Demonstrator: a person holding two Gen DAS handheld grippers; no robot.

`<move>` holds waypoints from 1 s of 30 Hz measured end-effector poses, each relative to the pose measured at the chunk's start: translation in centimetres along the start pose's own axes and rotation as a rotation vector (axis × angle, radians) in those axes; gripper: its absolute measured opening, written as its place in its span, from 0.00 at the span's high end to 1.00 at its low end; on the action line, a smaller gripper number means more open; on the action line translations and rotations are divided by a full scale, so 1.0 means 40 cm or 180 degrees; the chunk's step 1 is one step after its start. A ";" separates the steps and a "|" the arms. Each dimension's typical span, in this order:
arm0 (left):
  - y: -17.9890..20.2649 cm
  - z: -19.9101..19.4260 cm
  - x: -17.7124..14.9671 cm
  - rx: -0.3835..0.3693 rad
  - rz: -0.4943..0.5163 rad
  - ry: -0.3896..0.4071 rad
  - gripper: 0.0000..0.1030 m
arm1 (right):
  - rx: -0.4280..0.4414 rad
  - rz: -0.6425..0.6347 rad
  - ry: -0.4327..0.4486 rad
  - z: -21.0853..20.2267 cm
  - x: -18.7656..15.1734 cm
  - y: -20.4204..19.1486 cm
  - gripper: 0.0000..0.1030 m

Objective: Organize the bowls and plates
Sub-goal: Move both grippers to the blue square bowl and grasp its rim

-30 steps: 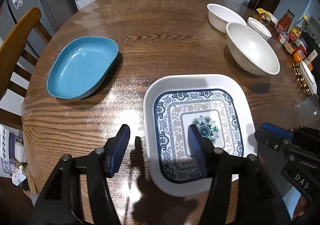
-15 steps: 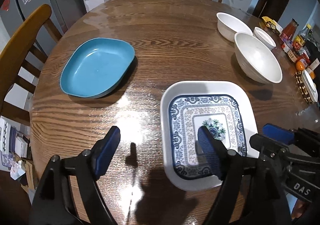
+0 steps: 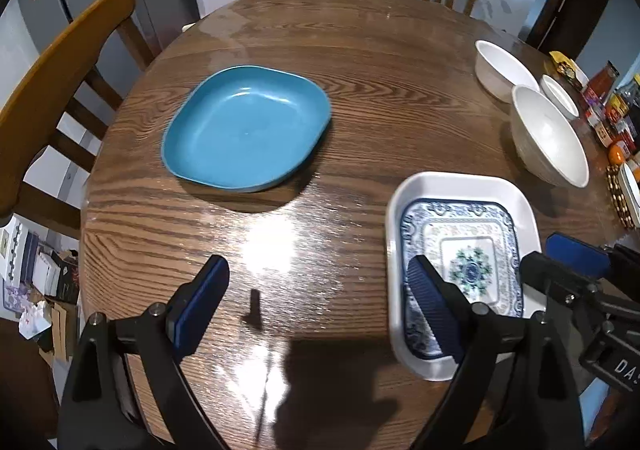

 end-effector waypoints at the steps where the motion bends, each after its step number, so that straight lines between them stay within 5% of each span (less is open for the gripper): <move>1: -0.009 0.001 0.005 0.0014 -0.0014 0.0001 0.11 | 0.0003 -0.0005 0.0005 0.003 0.009 -0.006 0.58; 5: -0.039 0.002 0.028 0.0054 -0.0071 0.0037 0.01 | -0.0007 -0.0024 0.0013 0.016 0.034 -0.025 0.58; 25: -0.226 0.050 0.213 0.0167 -0.0651 0.0121 0.01 | 0.0238 0.0152 -0.0067 0.194 0.221 -0.103 0.58; 30: -0.225 0.074 0.235 0.0192 -0.0589 0.0125 0.03 | 0.0298 0.0244 -0.0196 0.258 0.246 -0.096 0.58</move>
Point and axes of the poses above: each gripper's, at about its wrist camera, not at the fingertips, and z roughly the way its jaws point, y to its right, x to its top, the point moved 3 cm from there along z, roughly the way its jaws point, and after that the axes turned 12 degrees about -z, right-handed, at the moved point
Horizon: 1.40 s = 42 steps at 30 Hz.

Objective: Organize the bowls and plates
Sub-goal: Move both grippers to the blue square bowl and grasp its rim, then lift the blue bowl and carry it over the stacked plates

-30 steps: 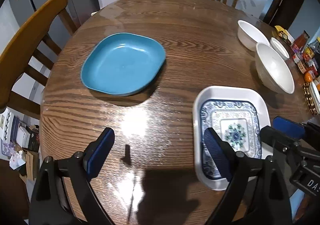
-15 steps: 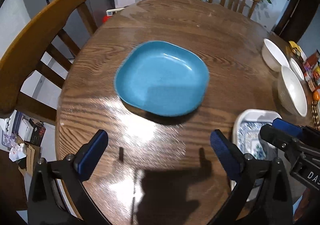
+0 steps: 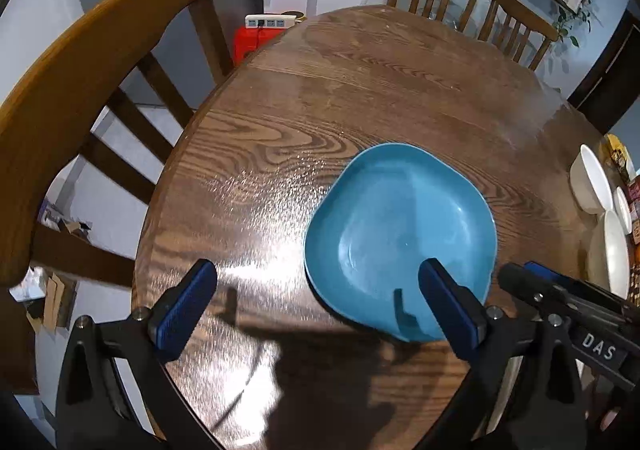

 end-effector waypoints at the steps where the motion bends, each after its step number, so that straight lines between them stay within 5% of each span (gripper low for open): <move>1: 0.003 0.006 0.002 0.0008 0.0022 -0.0006 0.05 | 0.0013 0.0010 -0.0021 0.013 0.005 -0.002 0.58; 7: 0.002 0.038 0.000 -0.0014 0.0051 -0.0086 0.20 | 0.0041 -0.0043 -0.0080 0.057 0.022 -0.014 0.58; 13: 0.008 0.058 -0.009 -0.0062 0.0100 -0.0178 0.46 | -0.0038 -0.0233 -0.0052 0.070 0.037 -0.034 0.58; 17: 0.018 0.059 -0.019 -0.0100 0.0172 -0.0192 0.59 | -0.0071 -0.0306 -0.0058 0.074 0.041 -0.035 0.81; 29: 0.017 0.030 -0.044 -0.0151 0.0271 -0.0148 0.67 | -0.0145 -0.0350 -0.0058 0.045 0.021 -0.028 0.87; 42: 0.013 -0.128 -0.127 -0.0184 0.0320 0.0183 0.67 | -0.0083 -0.0504 0.0200 -0.107 -0.063 -0.051 0.87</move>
Point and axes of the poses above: each gripper's, at about its wrist camera, not at the fingertips, and z roughly the way its jaws point, y to its right, x to its top, the point moved 3 cm from there along z, roughly the way its jaws point, and after that the axes turned 12 degrees about -z, right-handed, at the moved point
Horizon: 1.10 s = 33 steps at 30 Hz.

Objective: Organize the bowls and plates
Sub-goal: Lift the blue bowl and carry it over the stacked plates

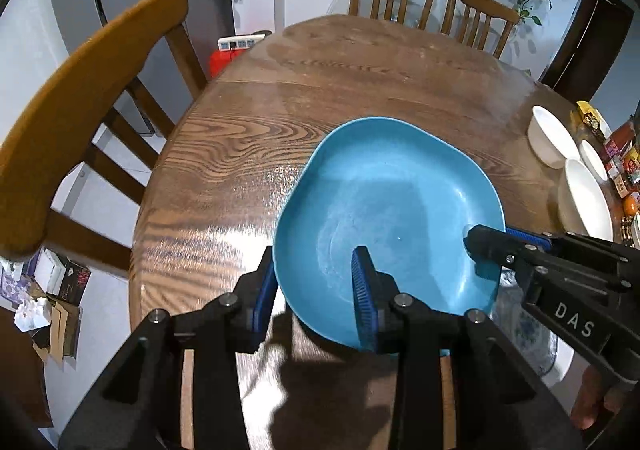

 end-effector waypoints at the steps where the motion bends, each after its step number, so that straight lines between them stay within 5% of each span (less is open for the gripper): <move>1: 0.002 -0.009 -0.006 -0.0002 -0.0014 0.0012 0.67 | 0.0013 -0.0014 0.0021 -0.016 -0.010 -0.002 0.87; 18: 0.115 -0.105 -0.104 0.0024 -0.0026 0.0139 0.67 | 0.0180 -0.0128 0.0157 -0.165 -0.150 0.031 0.87; 33: 0.288 -0.046 -0.165 -0.0199 0.0340 -0.0148 0.66 | -0.0030 0.0227 0.0072 -0.210 -0.256 0.190 0.87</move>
Point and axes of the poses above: each gripper's, at about its wrist camera, not at the fingertips, and z roughly the way its jaws point, y to its right, x to its top, the point moved 3 cm from there along z, roughly the way its jaws point, and after that the axes turned 12 degrees about -z, right-handed, at the moved point
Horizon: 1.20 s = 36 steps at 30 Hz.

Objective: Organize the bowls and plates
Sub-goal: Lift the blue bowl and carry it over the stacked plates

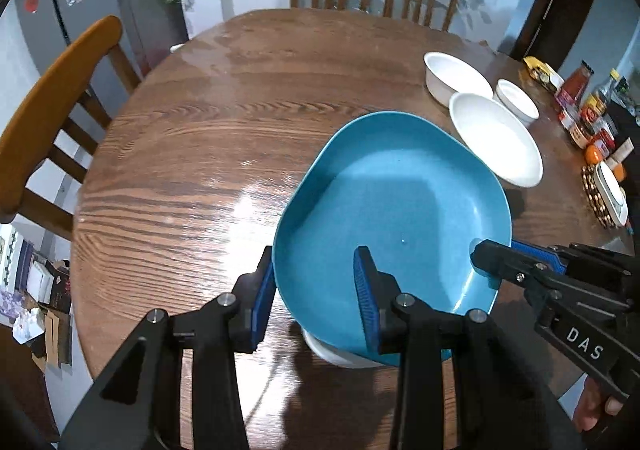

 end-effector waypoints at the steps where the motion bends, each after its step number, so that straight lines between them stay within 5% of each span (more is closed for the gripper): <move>1: 0.007 0.004 -0.002 0.0000 0.0006 -0.0021 0.66 | -0.0007 0.0020 -0.0020 0.005 -0.004 0.006 0.87; 18: 0.029 0.095 -0.030 0.0141 0.0175 -0.0360 0.65 | 0.0039 0.0100 -0.0381 0.076 -0.050 0.024 0.86; 36: 0.029 0.109 -0.038 0.0215 0.0296 -0.0412 0.61 | 0.0025 0.0069 -0.0499 0.093 -0.052 0.016 0.84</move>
Point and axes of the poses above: each gripper's, at about its wrist camera, not at the fingertips, and z roughly the way its jaws point, y to its right, x to its top, the point moved 3 cm from there along z, roughly the way its jaws point, and after that the axes turned 12 degrees about -z, right-handed, at the moved point
